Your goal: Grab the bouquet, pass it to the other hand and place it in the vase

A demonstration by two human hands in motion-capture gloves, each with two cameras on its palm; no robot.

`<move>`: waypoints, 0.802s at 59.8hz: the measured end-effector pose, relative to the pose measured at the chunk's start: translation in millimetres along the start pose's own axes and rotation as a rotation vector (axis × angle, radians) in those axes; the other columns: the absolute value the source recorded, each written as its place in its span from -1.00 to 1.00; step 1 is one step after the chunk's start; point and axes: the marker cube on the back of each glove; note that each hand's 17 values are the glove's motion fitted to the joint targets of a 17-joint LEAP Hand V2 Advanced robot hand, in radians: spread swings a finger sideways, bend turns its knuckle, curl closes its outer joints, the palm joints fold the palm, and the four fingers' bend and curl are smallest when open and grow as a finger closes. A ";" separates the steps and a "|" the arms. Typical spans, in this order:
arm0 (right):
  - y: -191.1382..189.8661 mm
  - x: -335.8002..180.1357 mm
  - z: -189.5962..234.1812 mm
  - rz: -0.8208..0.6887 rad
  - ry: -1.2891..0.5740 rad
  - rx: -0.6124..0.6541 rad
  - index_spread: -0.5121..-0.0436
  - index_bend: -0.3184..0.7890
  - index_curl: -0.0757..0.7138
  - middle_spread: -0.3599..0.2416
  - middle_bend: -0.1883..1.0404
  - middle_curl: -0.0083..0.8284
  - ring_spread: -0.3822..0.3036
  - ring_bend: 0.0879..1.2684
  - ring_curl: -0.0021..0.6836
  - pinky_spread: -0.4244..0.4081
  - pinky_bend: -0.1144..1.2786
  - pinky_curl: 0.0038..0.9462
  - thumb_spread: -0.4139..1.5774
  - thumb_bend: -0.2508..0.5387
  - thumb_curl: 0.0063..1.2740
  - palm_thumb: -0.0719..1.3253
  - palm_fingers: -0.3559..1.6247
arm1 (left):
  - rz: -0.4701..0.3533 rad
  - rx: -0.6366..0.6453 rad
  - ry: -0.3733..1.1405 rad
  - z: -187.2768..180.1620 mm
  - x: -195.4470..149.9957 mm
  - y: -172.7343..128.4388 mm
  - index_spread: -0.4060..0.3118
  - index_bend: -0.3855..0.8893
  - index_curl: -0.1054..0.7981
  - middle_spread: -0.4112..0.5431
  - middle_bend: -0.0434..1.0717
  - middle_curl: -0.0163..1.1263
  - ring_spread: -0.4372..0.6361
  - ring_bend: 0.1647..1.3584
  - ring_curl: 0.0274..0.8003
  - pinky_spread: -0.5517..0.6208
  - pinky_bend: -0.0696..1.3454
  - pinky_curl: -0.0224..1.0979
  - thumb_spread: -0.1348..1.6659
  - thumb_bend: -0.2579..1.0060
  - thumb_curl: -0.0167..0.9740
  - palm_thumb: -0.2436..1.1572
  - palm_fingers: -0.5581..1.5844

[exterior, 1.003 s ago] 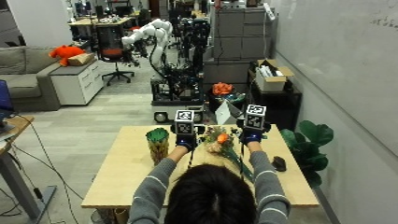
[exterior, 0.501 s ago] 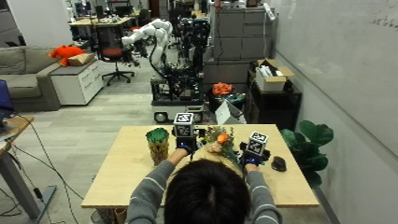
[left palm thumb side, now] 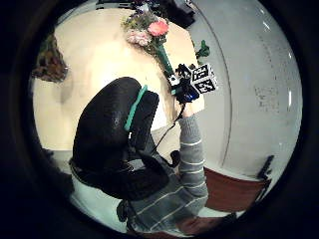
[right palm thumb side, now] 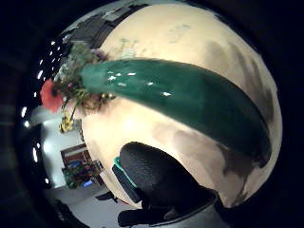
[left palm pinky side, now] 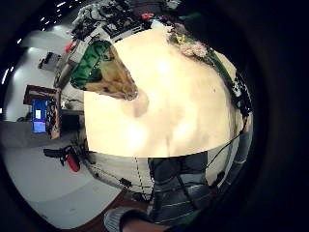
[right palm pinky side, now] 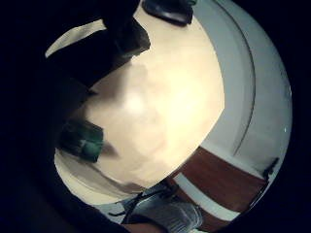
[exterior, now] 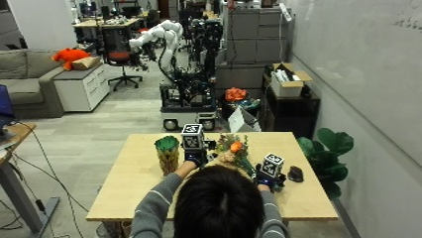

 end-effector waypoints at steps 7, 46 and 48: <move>-6.9 -0.8 7.8 0.035 -0.019 -0.010 0.21 -0.30 -0.52 0.66 -0.36 -0.19 0.70 -0.01 -0.10 0.77 0.48 -0.22 0.38 -0.44 -0.54 -0.72 -0.50 | 0.020 -0.018 0.002 0.8 1.4 6.7 0.13 -0.15 -0.02 0.33 -0.61 -0.44 0.43 -0.48 -0.35 0.49 -0.35 -0.34 0.43 -0.62 -0.37 -0.34 -0.23; 11.6 -4.1 -3.8 0.054 0.154 -0.154 0.13 0.08 0.12 -0.36 -0.08 0.13 -0.56 -0.13 0.14 -0.74 0.00 -0.30 0.39 -0.17 -0.43 0.09 0.70 | 0.018 0.048 -0.006 -19.9 7.6 47.9 0.13 -0.15 -0.02 0.33 -0.61 -0.44 0.44 -0.48 -0.35 0.50 -0.35 -0.34 0.44 -0.62 -0.38 -0.35 -0.23; 15.6 8.3 -4.0 0.230 0.261 -0.226 0.13 0.11 0.17 -0.37 0.00 0.17 -0.55 -0.12 0.16 -0.77 0.00 -0.29 0.40 -0.10 -0.41 0.19 0.76 | 0.022 0.018 0.010 -13.4 5.4 41.2 0.13 -0.15 -0.02 0.33 -0.61 -0.44 0.44 -0.48 -0.35 0.50 -0.35 -0.34 0.44 -0.62 -0.38 -0.35 -0.23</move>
